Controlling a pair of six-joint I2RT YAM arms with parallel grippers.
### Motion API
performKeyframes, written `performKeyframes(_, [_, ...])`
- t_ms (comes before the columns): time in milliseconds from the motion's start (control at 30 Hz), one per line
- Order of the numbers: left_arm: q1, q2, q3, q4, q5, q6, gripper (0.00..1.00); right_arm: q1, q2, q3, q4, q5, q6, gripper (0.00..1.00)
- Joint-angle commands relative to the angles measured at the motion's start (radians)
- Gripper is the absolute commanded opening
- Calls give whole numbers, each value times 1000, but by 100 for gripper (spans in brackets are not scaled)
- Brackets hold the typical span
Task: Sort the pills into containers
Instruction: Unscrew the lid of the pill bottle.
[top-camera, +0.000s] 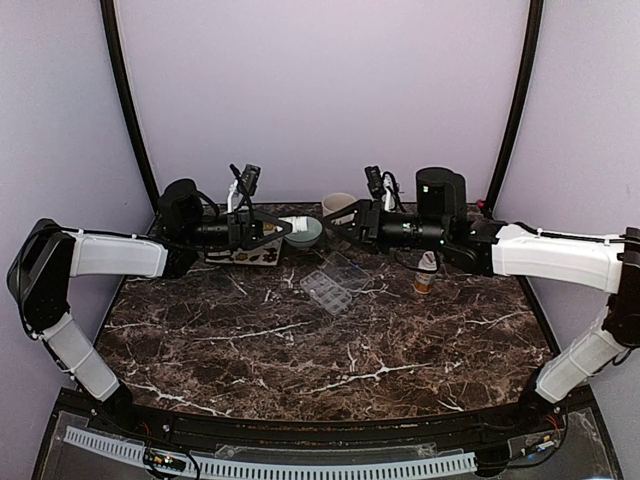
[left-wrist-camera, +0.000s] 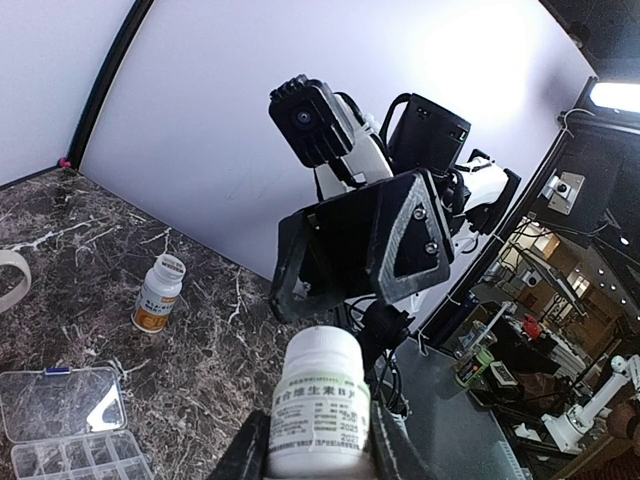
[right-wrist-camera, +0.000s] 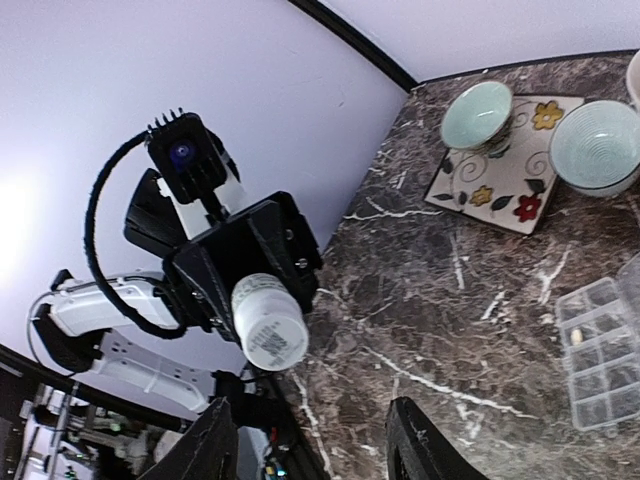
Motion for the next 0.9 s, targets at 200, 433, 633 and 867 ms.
performKeyframes(200, [0,-18,-7,-8,9,46,0,-1,92,59,163,-162,213,49])
performKeyframes(433, [-2,-18,-6,-8,22,44,0,-2,123,69,174,-177,222,48])
performKeyframes(633, [-5,-21,-6,-4,30,39,0,-1,164,132,162,-186,216,46])
performKeyframes(867, [-5,-25,-5,-2,33,37,0,-3,188,152,145,-188,206,45])
